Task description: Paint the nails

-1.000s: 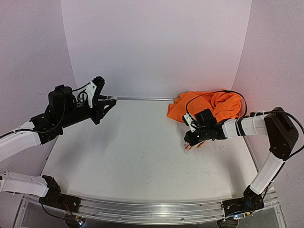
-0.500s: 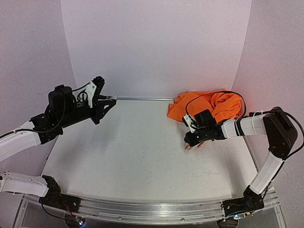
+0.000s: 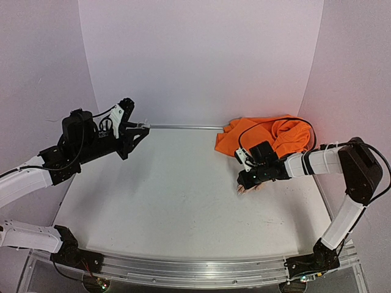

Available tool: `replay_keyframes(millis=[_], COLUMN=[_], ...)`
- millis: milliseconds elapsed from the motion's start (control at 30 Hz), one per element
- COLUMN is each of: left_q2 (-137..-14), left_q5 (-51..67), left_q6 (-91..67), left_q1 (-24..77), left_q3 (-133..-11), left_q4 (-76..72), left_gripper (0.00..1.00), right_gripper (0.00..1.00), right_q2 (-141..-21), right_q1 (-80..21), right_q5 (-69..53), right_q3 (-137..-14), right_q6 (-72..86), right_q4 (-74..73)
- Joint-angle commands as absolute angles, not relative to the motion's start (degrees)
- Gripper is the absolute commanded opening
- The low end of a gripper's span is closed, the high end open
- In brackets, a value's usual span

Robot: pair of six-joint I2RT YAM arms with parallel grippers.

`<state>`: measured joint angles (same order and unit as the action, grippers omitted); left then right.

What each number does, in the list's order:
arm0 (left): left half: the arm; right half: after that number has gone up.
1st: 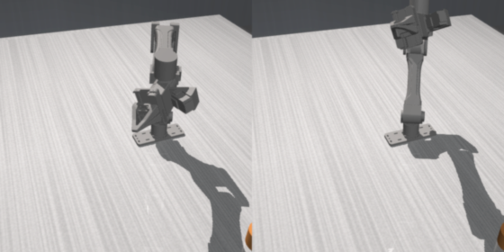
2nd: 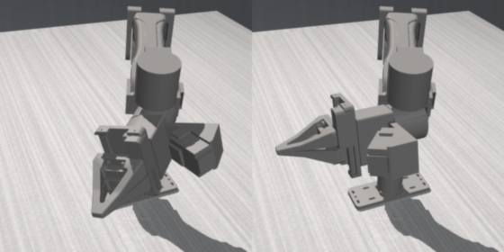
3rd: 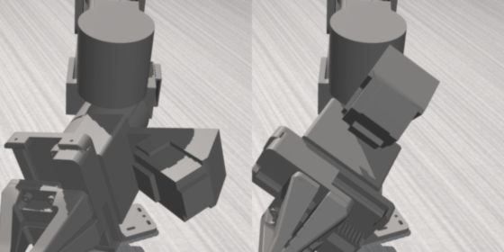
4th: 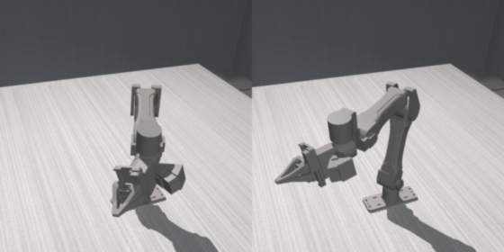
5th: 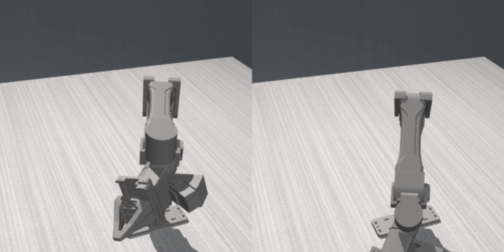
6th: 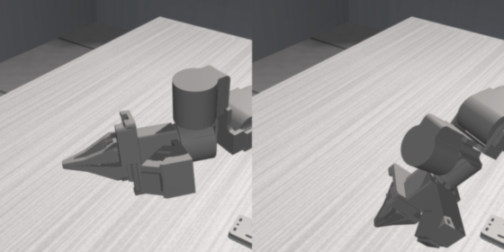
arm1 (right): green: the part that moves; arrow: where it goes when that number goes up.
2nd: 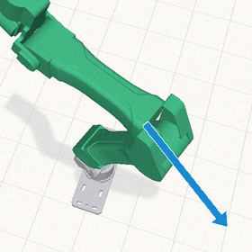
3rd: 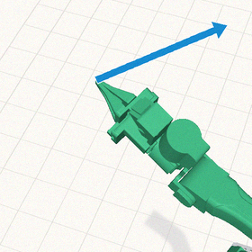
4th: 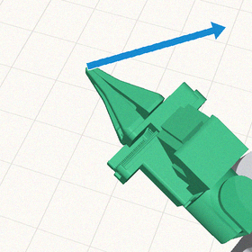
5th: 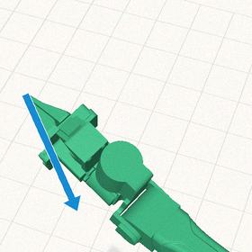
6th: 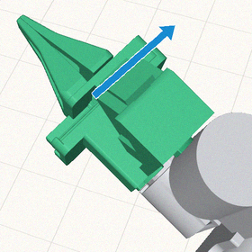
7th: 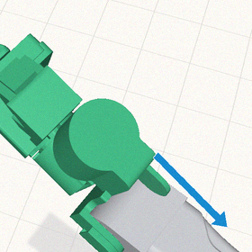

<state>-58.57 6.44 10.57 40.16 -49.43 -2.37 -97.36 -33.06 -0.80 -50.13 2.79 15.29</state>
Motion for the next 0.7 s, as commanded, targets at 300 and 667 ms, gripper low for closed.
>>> replay_keyframes(millis=[300, 667], left_q2=[-57.85, -57.9], left_q5=[7.29, 7.64], left_q6=[10.28, 10.2], left_q1=[39.82, 39.81], left_q3=[-49.87, -49.88], left_q4=[-4.18, -4.22], left_gripper=[0.0, 0.0], right_gripper=[0.0, 0.0], right_q2=[-97.64, -97.1], right_q1=[-34.67, -35.69], right_q5=[-1.62, -3.34], right_q3=[-51.24, -51.4], right_q6=[3.24, 3.08], right_q4=[12.76, 11.96])
